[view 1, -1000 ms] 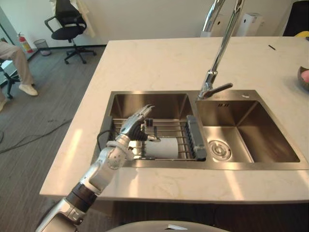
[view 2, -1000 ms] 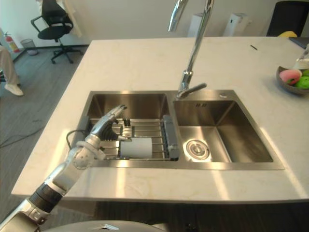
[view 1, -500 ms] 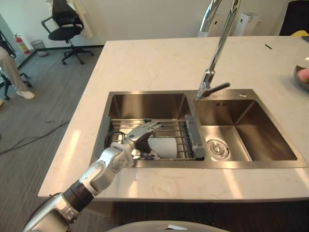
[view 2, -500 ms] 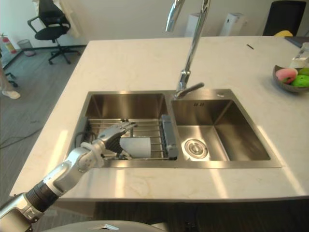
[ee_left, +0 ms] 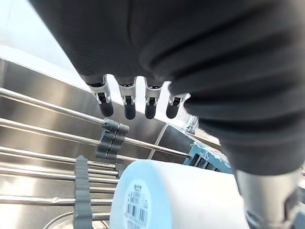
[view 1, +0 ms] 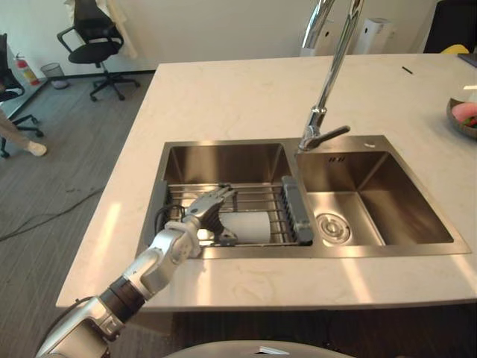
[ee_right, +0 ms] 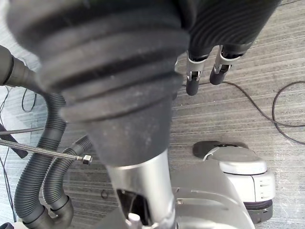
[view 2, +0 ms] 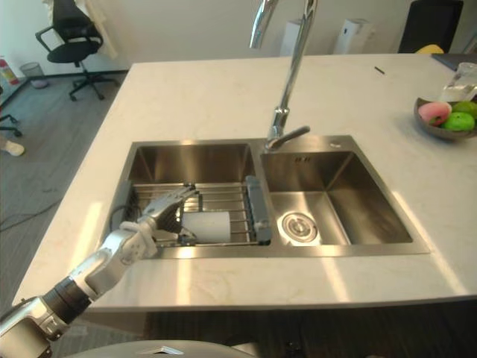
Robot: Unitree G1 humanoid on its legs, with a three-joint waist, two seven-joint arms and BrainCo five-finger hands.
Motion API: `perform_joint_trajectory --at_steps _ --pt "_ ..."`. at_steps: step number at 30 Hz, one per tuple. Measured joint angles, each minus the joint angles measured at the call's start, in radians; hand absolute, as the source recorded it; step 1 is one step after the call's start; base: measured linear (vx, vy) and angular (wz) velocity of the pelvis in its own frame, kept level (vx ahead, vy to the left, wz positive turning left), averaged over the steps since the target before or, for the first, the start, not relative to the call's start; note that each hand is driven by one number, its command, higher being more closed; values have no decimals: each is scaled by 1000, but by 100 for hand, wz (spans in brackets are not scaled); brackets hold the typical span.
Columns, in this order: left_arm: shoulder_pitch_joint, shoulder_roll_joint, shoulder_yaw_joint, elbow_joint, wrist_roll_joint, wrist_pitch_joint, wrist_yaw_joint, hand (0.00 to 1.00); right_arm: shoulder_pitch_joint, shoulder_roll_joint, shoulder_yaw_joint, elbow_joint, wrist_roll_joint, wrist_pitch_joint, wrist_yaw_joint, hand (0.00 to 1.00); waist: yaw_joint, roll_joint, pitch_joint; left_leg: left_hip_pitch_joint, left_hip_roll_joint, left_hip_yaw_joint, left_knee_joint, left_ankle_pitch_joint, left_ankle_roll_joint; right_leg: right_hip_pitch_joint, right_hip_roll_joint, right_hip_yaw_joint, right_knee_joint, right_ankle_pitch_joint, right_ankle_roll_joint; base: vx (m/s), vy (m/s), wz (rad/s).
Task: Walk over to the sink, pick up the cup, carry it to the dishwasher, place the cup inside the dishwasher, then close the dishwasher door
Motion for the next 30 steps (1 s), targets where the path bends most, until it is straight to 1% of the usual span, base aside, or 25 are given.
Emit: perform_joint_trajectory --at_steps 5,6,8,12,20,23,26,30 --pt "0 -9 0 11 0 -28 2 0 0 0 0 0 0 -2 -2 0 -1 1 0 1 0 9 0 -2 0 -5 1 14 0 0 0 -4 0 -6" --pt "0 -13 0 25 0 -40 2 0 0 1 -1 0 0 -2 -3 0 -4 1 0 1 0 11 0 -2 0 -6 1 15 0 0 0 -3 0 -5" --pt "0 -16 -5 36 0 -48 2 0 0 2 -1 0 0 -10 -9 0 -8 1 0 1 0 13 0 -3 0 -6 1 16 0 0 0 -1 0 -2" --pt "0 -20 -40 36 2 -72 2 0 0 4 -1 0 1 -18 -18 0 -10 1 -1 1 0 16 0 -4 0 -9 1 18 1 0 0 1 -1 -1" --pt "-3 -19 -66 36 5 -70 3 0 0 2 0 0 16 -22 -18 0 -16 7 -4 1 0 22 0 -7 0 -13 1 21 2 0 -1 1 -1 -2" --pt "-11 -18 -77 38 23 -68 7 0 0 2 0 0 19 -22 -18 0 -18 9 -4 1 0 23 0 -8 0 -14 1 23 2 0 -1 0 0 0" --pt "-22 -18 -95 62 23 -62 24 0 0 1 0 0 30 -22 -18 0 -21 11 -4 4 0 29 0 -9 0 -15 2 38 2 0 -1 -9 0 -6" --pt "-27 -18 -96 99 24 -58 25 0 1 1 0 -1 37 -27 -18 0 -29 16 -4 5 1 47 0 -13 0 -24 2 46 2 4 -6 -10 3 -12"
